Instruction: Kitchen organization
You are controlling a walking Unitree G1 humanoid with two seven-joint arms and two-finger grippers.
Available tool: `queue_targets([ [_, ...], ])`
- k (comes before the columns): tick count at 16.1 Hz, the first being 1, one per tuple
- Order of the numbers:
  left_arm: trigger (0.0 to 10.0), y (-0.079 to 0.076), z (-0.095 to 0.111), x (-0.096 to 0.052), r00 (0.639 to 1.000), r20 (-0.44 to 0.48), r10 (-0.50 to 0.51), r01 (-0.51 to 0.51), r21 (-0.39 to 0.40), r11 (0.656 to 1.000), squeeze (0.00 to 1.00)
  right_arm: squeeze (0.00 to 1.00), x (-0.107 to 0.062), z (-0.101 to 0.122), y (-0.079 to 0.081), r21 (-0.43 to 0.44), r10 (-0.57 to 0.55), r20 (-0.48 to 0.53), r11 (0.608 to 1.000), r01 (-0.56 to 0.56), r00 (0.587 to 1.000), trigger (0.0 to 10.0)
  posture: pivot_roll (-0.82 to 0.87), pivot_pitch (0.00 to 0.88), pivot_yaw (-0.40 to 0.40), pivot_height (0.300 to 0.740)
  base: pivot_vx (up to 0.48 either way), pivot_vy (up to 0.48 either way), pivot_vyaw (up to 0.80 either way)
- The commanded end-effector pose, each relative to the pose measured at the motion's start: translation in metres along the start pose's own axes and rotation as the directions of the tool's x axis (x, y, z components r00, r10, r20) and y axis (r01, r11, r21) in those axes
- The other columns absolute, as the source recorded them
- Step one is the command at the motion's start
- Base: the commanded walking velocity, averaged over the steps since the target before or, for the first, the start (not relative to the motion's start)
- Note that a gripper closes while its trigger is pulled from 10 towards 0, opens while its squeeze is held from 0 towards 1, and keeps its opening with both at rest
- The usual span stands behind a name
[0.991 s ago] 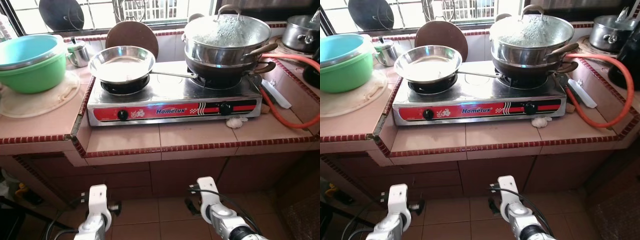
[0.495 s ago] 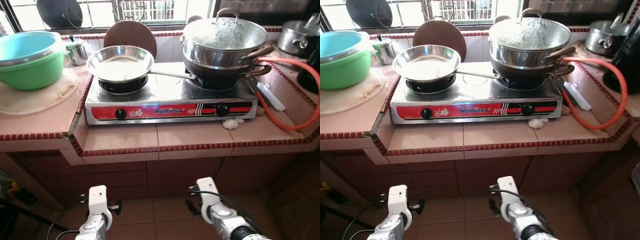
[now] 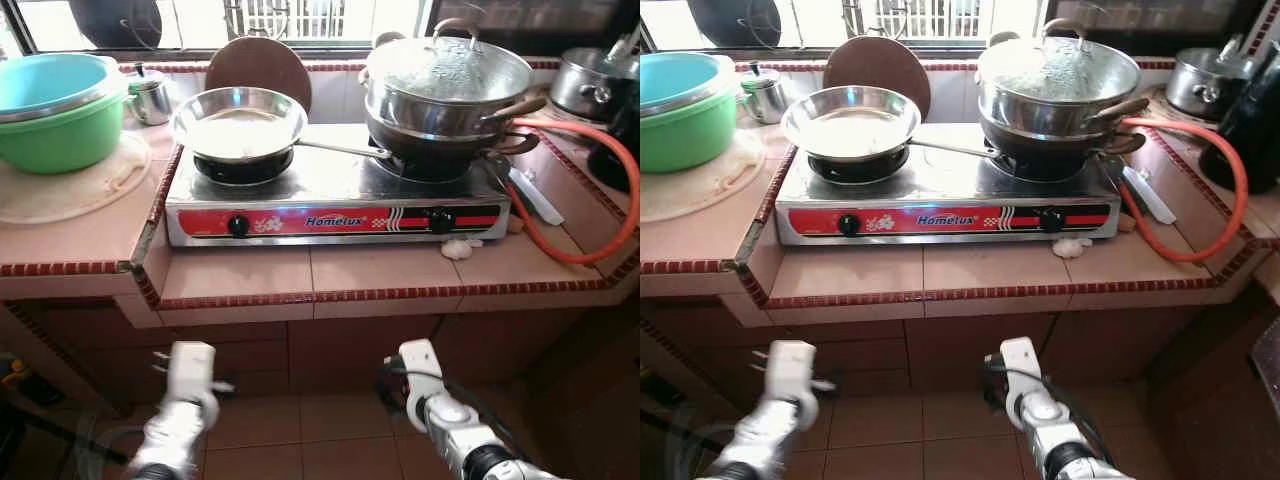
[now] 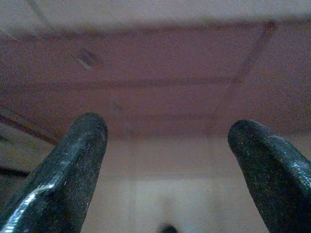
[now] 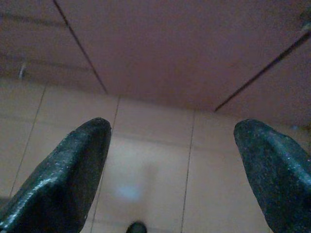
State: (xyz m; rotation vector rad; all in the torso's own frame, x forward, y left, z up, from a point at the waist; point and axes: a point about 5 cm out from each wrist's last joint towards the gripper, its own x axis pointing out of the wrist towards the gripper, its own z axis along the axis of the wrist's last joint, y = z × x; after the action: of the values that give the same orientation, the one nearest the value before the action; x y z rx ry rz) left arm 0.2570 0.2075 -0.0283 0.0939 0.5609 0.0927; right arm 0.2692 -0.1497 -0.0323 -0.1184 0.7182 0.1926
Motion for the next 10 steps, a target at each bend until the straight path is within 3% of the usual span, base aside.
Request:
queue_targets([
  [1, 10.0, 0.01, 0.009, 0.001, 0.999, 0.048, 0.012, -0.011, -0.004, 1.0, 0.0, 0.0, 0.001, 0.014, -0.002, 0.003, 0.007, 0.056, 1.0, -0.007, 0.998, 10.0, -0.05, 0.0, -0.002, 0.74, 0.0, 0.0, 0.0],
  [2, 10.0, 0.018, 0.01, 0.001, 0.998, 0.055, 0.023, -0.021, -0.035, 0.999, 0.0, 0.0, 0.002, 0.018, -0.002, 0.01, 0.016, 0.069, 1.0, -0.017, 0.998, 10.0, -0.05, 0.0, -0.002, 0.74, 0.0, 0.0, 0.0],
  [4, 10.0, 0.041, 0.009, -0.004, 0.997, 0.072, -0.003, 0.01, -0.092, 0.996, 0.0, 0.0, 0.002, 0.04, -0.002, -0.065, 0.063, 0.18, 0.997, -0.052, 0.982, 10.0, -0.05, 0.0, 0.004, 0.74, 0.0, 0.0, 0.0],
  [5, 10.0, 0.043, 0.007, -0.004, 0.999, 0.044, -0.005, 0.011, -0.128, 0.992, 0.0, 0.0, 0.001, 0.048, -0.003, -0.049, 0.071, 0.215, 0.997, -0.061, 0.974, 10.0, -0.05, 0.0, 0.003, 0.74, 0.0, 0.0, 0.0],
  [6, 10.0, 0.045, 0.011, -0.005, 0.997, 0.074, -0.008, 0.018, -0.135, 0.991, 0.0, 0.0, 0.001, 0.055, -0.003, -0.049, 0.082, 0.245, 0.996, -0.072, 0.966, 10.0, -0.06, 0.0, 0.002, 0.74, 0.0, 0.0, 0.0],
  [8, 10.0, 0.042, 0.029, -0.016, 0.975, 0.218, 0.031, 0.015, -0.209, 0.978, 0.0, 0.0, -0.004, 0.084, -0.003, -0.046, 0.123, 0.377, 0.992, -0.115, 0.918, 10.0, -0.05, 0.0, 0.0, 0.74, 0.0, 0.0, 0.0],
  [10, 10.0, 0.037, 0.045, -0.036, 0.947, 0.309, 0.086, -0.011, -0.239, 0.971, 0.0, 0.0, -0.01, 0.098, -0.004, -0.041, 0.126, 0.461, 0.992, -0.121, 0.878, 10.0, -0.04, 0.0, -0.002, 0.74, 0.0, 0.0, 0.0],
])
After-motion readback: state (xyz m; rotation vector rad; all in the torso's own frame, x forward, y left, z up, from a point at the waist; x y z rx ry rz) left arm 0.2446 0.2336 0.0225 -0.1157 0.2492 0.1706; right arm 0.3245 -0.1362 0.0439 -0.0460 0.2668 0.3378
